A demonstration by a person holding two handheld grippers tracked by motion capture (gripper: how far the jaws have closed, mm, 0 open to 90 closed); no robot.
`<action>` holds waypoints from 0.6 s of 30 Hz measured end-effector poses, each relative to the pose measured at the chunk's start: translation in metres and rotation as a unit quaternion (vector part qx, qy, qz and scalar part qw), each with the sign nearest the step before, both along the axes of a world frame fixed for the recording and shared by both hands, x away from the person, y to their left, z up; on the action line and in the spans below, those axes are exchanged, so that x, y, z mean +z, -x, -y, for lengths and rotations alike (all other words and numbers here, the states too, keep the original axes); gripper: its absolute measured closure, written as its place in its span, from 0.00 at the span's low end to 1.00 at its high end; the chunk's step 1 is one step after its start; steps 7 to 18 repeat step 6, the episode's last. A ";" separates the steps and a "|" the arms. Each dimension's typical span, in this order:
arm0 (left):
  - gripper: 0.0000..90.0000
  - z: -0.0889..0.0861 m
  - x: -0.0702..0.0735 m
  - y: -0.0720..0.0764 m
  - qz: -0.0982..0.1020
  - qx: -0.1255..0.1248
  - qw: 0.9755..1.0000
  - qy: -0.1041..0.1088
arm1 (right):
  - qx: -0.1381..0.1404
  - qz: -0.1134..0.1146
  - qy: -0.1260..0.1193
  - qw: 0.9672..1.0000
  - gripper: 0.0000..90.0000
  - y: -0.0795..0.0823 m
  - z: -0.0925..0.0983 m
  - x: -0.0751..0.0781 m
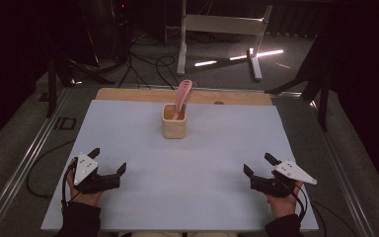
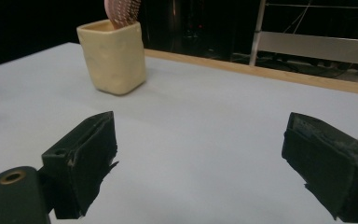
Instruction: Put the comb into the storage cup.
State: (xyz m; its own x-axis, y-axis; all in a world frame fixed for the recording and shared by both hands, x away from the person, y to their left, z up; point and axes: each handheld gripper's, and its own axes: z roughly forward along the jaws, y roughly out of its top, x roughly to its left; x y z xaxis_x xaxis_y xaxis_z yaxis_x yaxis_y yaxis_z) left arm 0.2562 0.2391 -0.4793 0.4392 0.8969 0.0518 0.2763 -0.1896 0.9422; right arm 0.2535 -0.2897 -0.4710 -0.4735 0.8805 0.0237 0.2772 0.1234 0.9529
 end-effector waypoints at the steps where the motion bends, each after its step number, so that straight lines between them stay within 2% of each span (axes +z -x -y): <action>1: 0.00 -0.001 0.000 0.000 0.002 0.002 1.000 0.002 | 0.000 0.000 0.004 1.000 0.11 0.000 0.000 0.000; 5: 0.00 -0.003 0.000 0.001 0.001 0.008 1.000 0.004 | 0.000 -0.002 0.003 1.000 0.11 0.000 -0.002 -0.001; 18: 0.00 -0.003 0.000 0.001 0.001 0.008 1.000 0.004 | 0.000 -0.002 0.003 1.000 0.11 0.000 -0.002 -0.001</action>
